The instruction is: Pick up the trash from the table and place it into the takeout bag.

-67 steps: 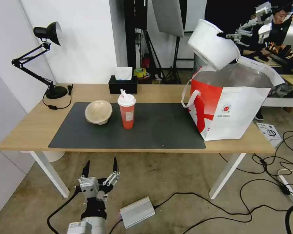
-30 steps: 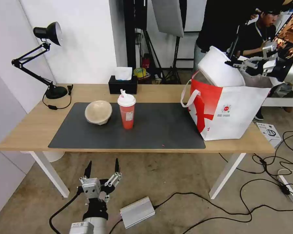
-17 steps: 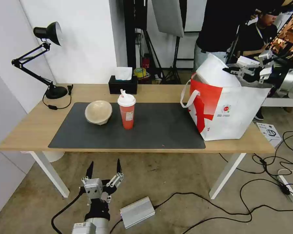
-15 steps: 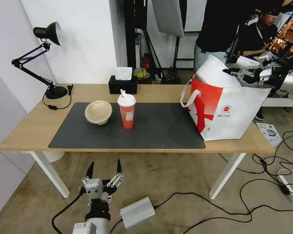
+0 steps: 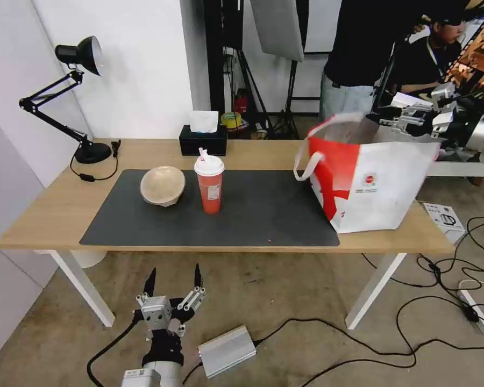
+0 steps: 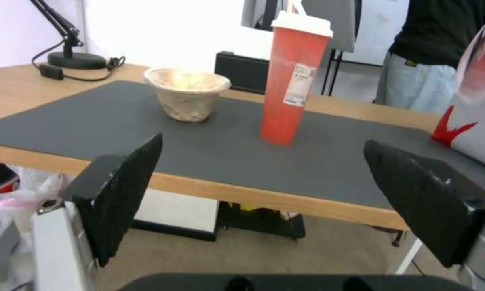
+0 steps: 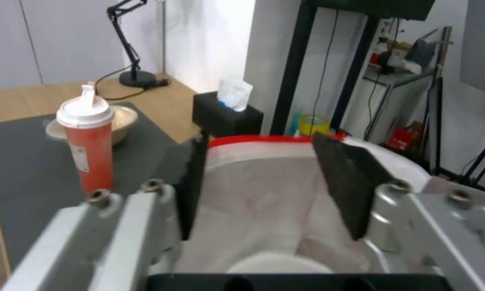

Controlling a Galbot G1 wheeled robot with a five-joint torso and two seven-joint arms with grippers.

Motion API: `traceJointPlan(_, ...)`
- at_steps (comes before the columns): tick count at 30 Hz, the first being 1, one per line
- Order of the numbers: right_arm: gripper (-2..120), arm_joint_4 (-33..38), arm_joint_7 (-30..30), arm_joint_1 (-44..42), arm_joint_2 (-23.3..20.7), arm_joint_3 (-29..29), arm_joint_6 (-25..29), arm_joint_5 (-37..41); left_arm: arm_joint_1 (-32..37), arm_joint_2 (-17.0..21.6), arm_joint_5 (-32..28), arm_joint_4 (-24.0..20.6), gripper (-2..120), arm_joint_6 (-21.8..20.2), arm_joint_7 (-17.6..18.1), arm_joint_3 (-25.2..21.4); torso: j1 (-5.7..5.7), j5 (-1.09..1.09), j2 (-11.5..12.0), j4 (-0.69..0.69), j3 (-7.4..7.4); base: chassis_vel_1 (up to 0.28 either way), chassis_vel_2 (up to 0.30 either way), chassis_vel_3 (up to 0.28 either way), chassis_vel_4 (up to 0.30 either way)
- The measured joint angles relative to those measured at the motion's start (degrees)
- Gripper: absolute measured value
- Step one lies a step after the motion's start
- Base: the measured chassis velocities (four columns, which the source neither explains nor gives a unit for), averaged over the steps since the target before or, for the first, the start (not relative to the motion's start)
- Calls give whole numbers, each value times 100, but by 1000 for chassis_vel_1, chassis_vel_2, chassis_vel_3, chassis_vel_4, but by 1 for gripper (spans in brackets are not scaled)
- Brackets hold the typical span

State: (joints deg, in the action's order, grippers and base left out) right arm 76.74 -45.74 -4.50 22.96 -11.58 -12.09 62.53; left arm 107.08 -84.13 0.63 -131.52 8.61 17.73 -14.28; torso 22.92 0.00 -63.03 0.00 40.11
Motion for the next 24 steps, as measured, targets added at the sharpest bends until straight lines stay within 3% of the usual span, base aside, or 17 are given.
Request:
traceJointPlan(9, 96, 9, -14, 10, 27, 2, 30, -84, 4, 39, -11, -29, 100, -1, 4, -22, 0, 0, 0, 0, 0, 0, 0, 0, 0)
traceJointPlan(15, 100, 389, 346, -353, -28, 298, 183, 189, 5, 66, -22, -48, 100, -3, 5, -40, 0, 0, 0, 0, 0, 0, 0, 0, 0)
traceJointPlan(18, 100, 972, 1120, -1069, -52, 929, 422, 542, 4, 77, -24, -55, 100, -4, 6, -41, 0, -1, 0, 0, 0, 0, 0, 0, 0)
traceJointPlan(24, 100, 1801, 1985, -2145, -53, 1879, 835, 677, 8, 69, -24, -64, 100, -6, 9, -34, 0, -1, 0, 0, 0, 0, 0, 0, 0)
